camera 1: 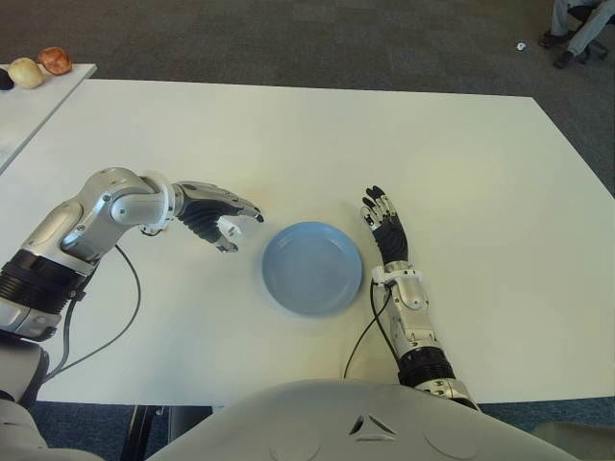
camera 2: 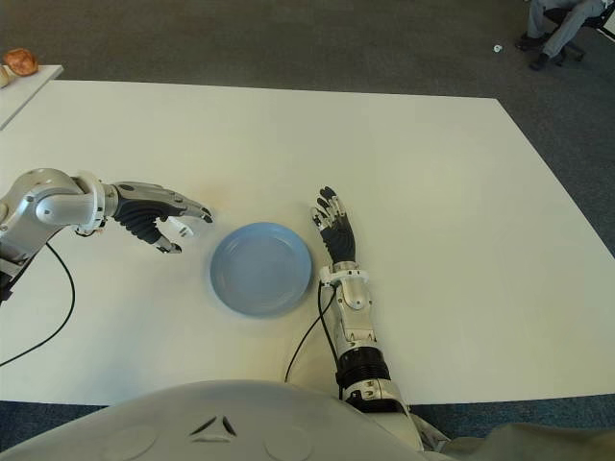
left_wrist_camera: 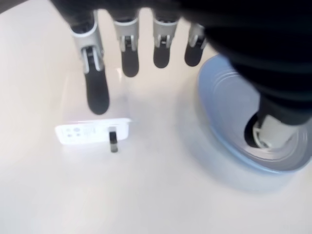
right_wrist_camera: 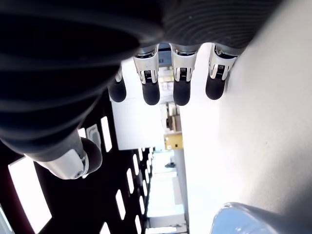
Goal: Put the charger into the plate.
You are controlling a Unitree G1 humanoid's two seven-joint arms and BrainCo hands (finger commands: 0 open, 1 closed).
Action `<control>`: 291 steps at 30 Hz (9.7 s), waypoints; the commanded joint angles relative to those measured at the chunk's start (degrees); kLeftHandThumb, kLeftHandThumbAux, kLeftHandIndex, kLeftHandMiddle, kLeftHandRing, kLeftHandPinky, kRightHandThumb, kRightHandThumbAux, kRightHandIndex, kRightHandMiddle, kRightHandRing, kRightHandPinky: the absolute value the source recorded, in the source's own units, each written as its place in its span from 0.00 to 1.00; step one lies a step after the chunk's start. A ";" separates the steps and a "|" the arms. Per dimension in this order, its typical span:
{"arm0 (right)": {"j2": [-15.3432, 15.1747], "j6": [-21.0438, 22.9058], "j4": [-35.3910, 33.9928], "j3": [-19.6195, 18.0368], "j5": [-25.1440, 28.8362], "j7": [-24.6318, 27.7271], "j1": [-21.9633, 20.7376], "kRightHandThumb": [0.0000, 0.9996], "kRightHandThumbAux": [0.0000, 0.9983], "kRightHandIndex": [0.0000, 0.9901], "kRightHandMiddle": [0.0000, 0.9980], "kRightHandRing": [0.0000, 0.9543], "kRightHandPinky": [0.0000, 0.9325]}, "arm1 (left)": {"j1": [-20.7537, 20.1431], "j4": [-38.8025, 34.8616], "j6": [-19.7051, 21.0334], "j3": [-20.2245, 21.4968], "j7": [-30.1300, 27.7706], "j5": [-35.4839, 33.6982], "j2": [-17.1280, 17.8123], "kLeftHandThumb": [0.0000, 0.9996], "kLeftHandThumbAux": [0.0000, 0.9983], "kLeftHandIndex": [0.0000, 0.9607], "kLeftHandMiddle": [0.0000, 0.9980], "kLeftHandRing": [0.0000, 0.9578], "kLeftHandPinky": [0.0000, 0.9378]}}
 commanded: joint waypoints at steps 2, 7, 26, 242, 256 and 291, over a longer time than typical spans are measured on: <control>0.64 1.61 2.33 -0.42 0.50 -0.19 1.37 0.00 0.56 0.05 0.11 0.09 0.09 | 2.38 0.01 -1.96 1.71 2.81 -0.60 -1.46 0.00 0.50 0.00 0.00 0.18 0.54; 0.77 0.98 2.55 -0.48 0.26 -0.60 1.35 0.00 0.56 0.05 0.11 0.09 0.09 | 4.09 -0.75 -3.59 3.85 6.87 0.32 -2.48 0.00 0.51 0.00 0.00 0.19 0.56; 1.24 -1.53 5.90 -0.44 -0.50 -2.52 0.14 0.03 0.56 0.04 0.10 0.08 0.09 | 7.13 10.38 2.74 8.26 50.59 23.47 -14.87 0.11 0.45 0.01 0.00 0.01 0.05; 2.21 -1.94 -1.11 1.88 0.35 -3.31 5.53 0.00 0.56 0.06 0.10 0.08 0.09 | 5.99 61.57 7.48 -0.85 104.13 18.22 -36.08 0.57 0.48 0.38 0.43 0.45 0.48; 2.36 -2.17 -1.26 1.94 0.37 -3.43 5.75 0.00 0.56 0.07 0.11 0.08 0.10 | 5.38 62.51 7.89 -1.50 103.09 18.21 -35.99 0.60 0.48 0.46 0.65 0.66 0.63; 2.18 -1.72 -1.18 2.51 0.59 -2.74 5.39 0.00 0.55 0.07 0.12 0.09 0.09 | 5.36 48.04 18.97 -9.59 81.82 23.06 -30.70 0.13 0.33 0.00 0.00 0.00 0.00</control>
